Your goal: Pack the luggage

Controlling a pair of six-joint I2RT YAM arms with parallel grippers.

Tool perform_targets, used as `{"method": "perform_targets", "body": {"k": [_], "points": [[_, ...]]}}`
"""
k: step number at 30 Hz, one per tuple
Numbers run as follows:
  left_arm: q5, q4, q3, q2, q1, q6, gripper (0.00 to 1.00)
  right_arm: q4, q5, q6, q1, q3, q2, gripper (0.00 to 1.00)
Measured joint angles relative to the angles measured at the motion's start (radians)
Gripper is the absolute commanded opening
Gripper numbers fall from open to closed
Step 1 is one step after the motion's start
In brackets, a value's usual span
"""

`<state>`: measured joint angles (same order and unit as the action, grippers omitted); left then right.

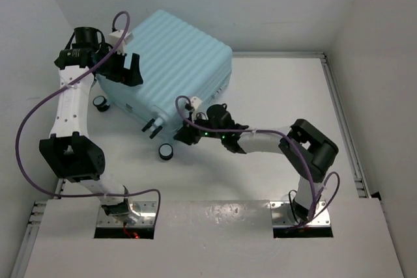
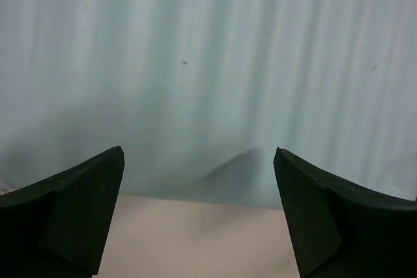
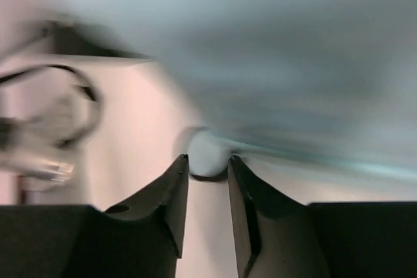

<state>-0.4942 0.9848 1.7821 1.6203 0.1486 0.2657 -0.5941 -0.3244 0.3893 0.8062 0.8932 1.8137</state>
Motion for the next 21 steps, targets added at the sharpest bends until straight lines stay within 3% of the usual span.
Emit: {"method": "perform_targets", "body": {"k": [3,4,8,10,12,16,20,21], "points": [[-0.013,0.086,0.011,-0.001,0.002,0.074,1.00,-0.084,-0.042,-0.011,0.087,0.018,-0.045,0.42],[-0.019,0.113,0.018,-0.002,0.009,0.104,1.00,-0.092,-0.040,-0.020,0.089,0.017,-0.075,0.50],[-0.039,0.224,0.047,-0.025,0.071,0.242,1.00,-0.069,0.036,-0.052,0.027,0.001,-0.204,0.65],[-0.035,0.255,0.037,-0.065,0.101,0.295,0.94,-0.010,0.120,-0.061,-0.008,-0.004,-0.256,0.68],[-0.008,0.257,-0.019,-0.146,0.092,0.342,0.92,0.059,0.201,-0.074,-0.041,-0.004,-0.282,0.66],[0.009,0.296,-0.129,-0.307,-0.050,0.386,0.91,0.209,0.314,-0.091,-0.103,-0.003,-0.273,0.59],[0.011,0.297,-0.182,-0.351,-0.087,0.354,0.91,0.290,0.346,-0.071,-0.221,0.012,-0.220,0.51],[0.012,0.283,-0.192,-0.347,-0.079,0.338,0.91,0.305,0.344,-0.052,-0.266,0.026,-0.198,0.44]]}}
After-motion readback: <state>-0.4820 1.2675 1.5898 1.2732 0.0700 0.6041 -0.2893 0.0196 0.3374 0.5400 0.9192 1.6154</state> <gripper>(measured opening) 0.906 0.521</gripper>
